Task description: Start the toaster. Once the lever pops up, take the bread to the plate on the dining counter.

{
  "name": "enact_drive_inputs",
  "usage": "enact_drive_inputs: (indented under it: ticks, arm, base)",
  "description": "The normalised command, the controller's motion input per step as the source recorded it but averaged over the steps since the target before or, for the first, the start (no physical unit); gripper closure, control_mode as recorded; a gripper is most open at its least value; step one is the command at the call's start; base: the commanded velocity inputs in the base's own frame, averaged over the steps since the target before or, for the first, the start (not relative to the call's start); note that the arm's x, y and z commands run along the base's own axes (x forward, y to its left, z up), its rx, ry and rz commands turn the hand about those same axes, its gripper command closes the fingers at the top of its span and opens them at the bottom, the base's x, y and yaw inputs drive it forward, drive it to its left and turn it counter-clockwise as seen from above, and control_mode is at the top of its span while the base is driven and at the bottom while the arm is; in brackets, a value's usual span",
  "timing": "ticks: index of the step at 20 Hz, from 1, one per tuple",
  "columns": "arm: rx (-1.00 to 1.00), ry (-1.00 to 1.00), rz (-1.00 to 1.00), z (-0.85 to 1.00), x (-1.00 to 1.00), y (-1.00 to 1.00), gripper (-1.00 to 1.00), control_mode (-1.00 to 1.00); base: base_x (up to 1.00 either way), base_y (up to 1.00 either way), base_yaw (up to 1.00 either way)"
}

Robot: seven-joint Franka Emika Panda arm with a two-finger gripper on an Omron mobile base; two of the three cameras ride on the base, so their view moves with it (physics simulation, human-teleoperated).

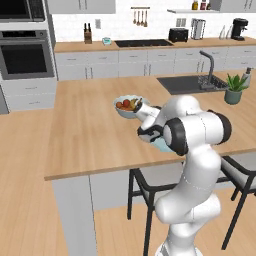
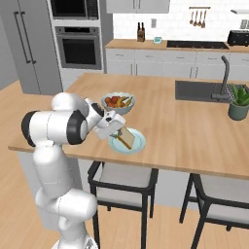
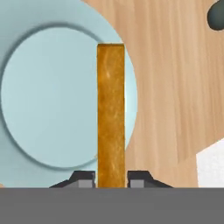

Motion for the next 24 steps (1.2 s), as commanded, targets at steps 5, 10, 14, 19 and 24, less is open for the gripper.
enact_drive_inputs:
  ticks: [5, 10, 14, 19, 24]
  arm:
    - [0.00, 0.12, 0.00, -0.18, 0.13, 0.00, 1.00, -1.00]
    - [0.00, 0.01, 0.00, -0.01, -0.03, 0.00, -1.00, -1.00]
    - [0.00, -0.04, -0.02, 0.25, -0.27, -0.08, -1.00, -1.00]
    - [0.00, -0.12, -0.05, 0.63, -0.46, -0.18, -1.00, -1.00]
    - [0.00, -0.13, -0.04, 0.76, -0.57, -0.22, -1.00, -1.00]
  base:
    - [0.00, 0.00, 0.00]
    - [0.00, 0.00, 0.00]
    - [0.00, 0.00, 0.00]
    - [0.00, 0.00, 0.00]
    - [0.00, 0.00, 0.00]
